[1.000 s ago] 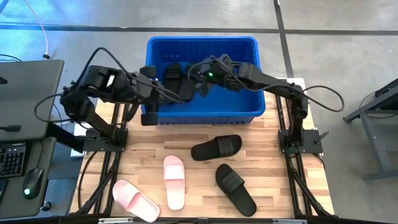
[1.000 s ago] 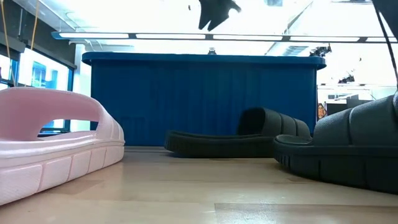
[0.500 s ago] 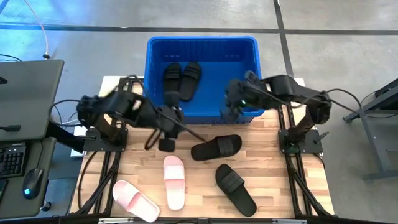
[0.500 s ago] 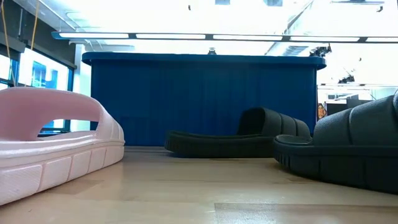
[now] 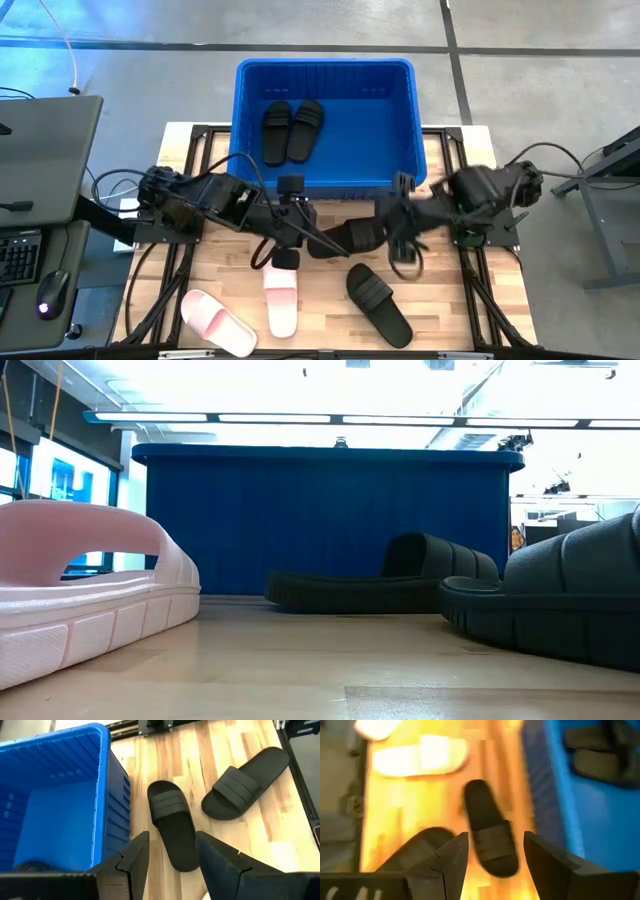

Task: Pick and place slides into bin
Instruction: Put the black slide into the blue bin

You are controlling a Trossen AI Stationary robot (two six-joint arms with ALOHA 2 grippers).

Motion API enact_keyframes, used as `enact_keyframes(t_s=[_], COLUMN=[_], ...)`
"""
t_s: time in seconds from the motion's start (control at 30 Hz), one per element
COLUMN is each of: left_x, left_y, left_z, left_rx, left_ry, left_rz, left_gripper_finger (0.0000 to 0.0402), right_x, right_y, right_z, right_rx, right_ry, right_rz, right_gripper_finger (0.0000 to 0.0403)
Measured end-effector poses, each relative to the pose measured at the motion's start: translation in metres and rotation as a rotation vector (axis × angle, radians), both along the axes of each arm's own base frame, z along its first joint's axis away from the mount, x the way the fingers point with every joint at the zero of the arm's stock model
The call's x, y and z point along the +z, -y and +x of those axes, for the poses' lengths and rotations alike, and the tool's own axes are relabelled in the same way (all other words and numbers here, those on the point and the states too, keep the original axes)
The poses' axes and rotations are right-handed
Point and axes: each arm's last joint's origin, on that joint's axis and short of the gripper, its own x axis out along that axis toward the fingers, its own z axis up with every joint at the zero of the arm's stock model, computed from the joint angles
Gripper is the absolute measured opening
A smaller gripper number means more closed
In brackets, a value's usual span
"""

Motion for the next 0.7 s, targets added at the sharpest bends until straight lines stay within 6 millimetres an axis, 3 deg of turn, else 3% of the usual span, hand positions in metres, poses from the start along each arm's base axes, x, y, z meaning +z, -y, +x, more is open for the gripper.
enact_keyframes(t_s=[0.17, 0.43, 0.57, 0.7], left_x=[0.0, 0.001, 0.001, 0.001], left_y=[0.005, 0.007, 0.008, 0.008], left_z=[0.0, 0.001, 0.001, 0.001], left_rx=[0.022, 0.017, -0.002, -0.011], left_ry=[0.024, 0.043, 0.036, 0.033], left_rz=[-0.006, -0.008, -0.007, 0.0], left_gripper_finger=[0.015, 0.015, 0.015, 0.015], right_x=[-0.024, -0.093, -0.132, -0.17], right_y=[-0.034, -0.071, -0.093, -0.119], right_z=[-0.008, -0.02, -0.021, -0.022], right_rx=[0.117, 0.161, 0.178, 0.347], right_ry=[-0.09, -0.313, -0.317, -0.239], right_rz=[-0.037, -0.107, -0.045, 0.005], right_gripper_finger=[0.018, 0.0181, 0.0178, 0.0166])
